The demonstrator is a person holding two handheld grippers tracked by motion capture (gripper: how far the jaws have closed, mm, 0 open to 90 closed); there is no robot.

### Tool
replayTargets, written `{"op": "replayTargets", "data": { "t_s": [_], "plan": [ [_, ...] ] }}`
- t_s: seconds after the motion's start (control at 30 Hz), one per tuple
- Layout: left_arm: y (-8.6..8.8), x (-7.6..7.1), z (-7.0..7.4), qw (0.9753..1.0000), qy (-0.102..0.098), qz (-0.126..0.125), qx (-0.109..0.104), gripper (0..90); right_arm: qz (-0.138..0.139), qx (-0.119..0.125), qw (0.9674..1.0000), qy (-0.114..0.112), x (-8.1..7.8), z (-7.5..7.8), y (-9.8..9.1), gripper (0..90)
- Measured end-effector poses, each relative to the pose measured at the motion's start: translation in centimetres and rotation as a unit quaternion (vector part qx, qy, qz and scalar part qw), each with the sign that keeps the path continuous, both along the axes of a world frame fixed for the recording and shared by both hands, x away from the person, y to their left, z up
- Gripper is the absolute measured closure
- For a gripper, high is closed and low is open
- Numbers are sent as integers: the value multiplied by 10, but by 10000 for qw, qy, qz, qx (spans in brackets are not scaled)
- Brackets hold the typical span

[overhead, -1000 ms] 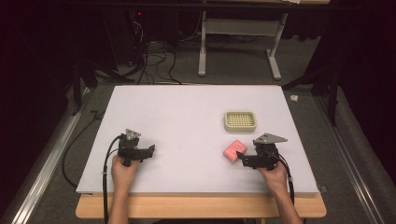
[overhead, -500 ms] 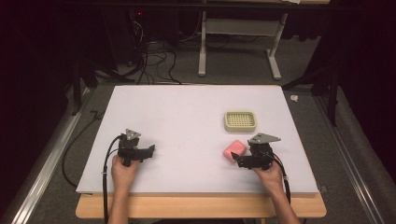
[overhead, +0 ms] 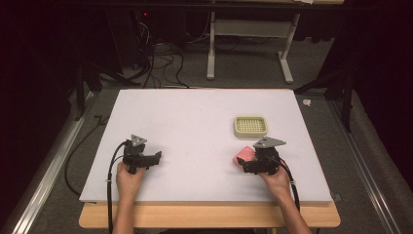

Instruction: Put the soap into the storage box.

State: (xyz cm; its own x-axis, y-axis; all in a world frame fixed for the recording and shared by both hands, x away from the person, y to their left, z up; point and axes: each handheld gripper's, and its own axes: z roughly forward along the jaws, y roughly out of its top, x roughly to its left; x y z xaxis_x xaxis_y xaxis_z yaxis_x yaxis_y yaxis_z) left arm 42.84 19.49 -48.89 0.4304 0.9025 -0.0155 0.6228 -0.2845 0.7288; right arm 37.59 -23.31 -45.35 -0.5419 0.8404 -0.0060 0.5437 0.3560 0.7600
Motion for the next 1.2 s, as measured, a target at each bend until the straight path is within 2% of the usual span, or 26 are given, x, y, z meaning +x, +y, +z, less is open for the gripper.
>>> {"op": "replayTargets", "data": {
  "t_s": [0.2,0.3,0.87,0.97,1.0,1.2],
  "plan": [
    [0,0,0,10000,-6,4,-1,151,11,-126,9999,38,6,-4,5,139],
    [0,0,0,10000,-6,5,-2,151,28,-186,9997,150,9,-8,7,132],
    [0,0,0,10000,-7,4,0,151,68,-399,9984,401,18,-24,12,115],
    [0,0,0,10000,-7,4,0,151,87,-405,9980,482,20,-28,13,115],
    [0,0,0,10000,-8,5,0,151,79,-339,9982,490,20,-28,12,116],
    [0,0,0,10000,-7,6,-3,151,123,-334,9983,466,20,-29,12,121]
  ]
}}
